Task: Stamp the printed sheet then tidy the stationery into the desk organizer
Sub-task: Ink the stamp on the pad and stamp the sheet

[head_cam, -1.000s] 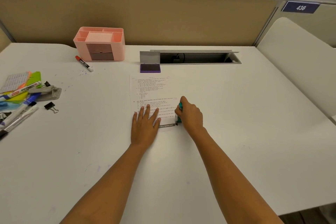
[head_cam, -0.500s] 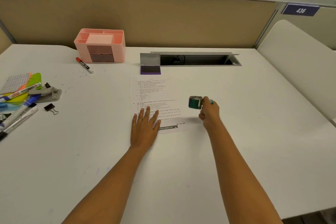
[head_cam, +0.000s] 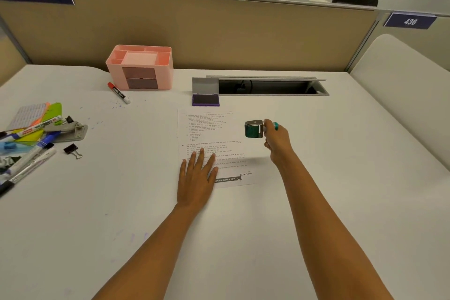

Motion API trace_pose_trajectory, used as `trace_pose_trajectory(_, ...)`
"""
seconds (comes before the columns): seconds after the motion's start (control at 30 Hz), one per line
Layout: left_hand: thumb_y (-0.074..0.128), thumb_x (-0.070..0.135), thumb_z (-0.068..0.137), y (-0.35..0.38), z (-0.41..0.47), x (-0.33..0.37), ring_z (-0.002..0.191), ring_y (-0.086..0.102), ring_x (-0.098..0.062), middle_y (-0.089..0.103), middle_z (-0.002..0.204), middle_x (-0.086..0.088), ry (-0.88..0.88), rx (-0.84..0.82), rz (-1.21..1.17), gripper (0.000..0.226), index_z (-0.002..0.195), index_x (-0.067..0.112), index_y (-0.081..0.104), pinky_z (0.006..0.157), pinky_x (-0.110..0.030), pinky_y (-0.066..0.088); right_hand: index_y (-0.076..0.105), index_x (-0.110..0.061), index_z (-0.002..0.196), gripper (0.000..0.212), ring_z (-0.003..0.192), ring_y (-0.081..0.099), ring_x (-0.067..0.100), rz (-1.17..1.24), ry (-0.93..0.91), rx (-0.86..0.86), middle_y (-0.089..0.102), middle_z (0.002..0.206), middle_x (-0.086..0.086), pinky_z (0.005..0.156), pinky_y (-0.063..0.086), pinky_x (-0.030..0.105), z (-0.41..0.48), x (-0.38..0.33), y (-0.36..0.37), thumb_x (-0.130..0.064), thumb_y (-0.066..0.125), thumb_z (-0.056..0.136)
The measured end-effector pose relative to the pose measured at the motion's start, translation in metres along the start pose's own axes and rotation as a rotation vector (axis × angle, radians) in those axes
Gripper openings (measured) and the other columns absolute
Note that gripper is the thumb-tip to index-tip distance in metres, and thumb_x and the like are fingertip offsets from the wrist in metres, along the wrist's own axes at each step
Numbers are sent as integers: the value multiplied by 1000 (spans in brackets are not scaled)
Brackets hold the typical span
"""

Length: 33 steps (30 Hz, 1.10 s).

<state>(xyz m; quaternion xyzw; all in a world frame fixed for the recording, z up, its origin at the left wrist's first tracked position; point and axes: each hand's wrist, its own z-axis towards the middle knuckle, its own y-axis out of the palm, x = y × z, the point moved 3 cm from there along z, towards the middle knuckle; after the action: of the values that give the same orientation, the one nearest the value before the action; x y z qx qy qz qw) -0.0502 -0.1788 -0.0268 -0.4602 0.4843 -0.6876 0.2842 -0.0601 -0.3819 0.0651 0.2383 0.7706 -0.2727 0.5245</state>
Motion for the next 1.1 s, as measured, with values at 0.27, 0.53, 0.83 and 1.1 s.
trace_pose_trajectory(0.27, 6, 57, 86, -9, 8, 4, 147, 7, -15, 11, 158, 4, -44, 4, -70, 68, 146, 28, 21, 119, -31, 0, 46, -10, 125, 33, 93, 50, 14, -227, -223, -6, 54, 111, 9, 67, 42, 19, 20, -39, 26, -24, 46, 95)
trace_pose_trajectory(0.53, 36, 38, 97, -31, 68, -3, 146, 15, -16, 21, 156, 2, -73, 72, -163, 47, 142, 26, 34, 119, -31, 4, 50, -12, 122, 33, 107, 56, 21, -409, -381, -44, 57, 122, 12, 77, 47, 25, 53, -82, 65, -26, 54, 92)
trace_pose_trajectory(0.83, 45, 41, 93, -43, 155, -27, 140, 31, -18, 33, 152, 2, -160, 39, -233, 48, 138, 27, 39, 117, -36, 19, 51, -15, 120, 30, 113, 57, 30, -717, -489, -88, 60, 121, 15, 80, 53, 32, 96, -107, 107, -27, 53, 93)
trace_pose_trajectory(1.1, 51, 42, 90, -38, 206, -46, 138, 34, -21, 33, 151, 2, -260, 10, -352, 53, 139, 28, 36, 115, -38, 25, 51, -17, 126, 34, 111, 59, 31, -885, -500, -150, 59, 122, 17, 84, 54, 37, 135, -112, 142, -27, 52, 93)
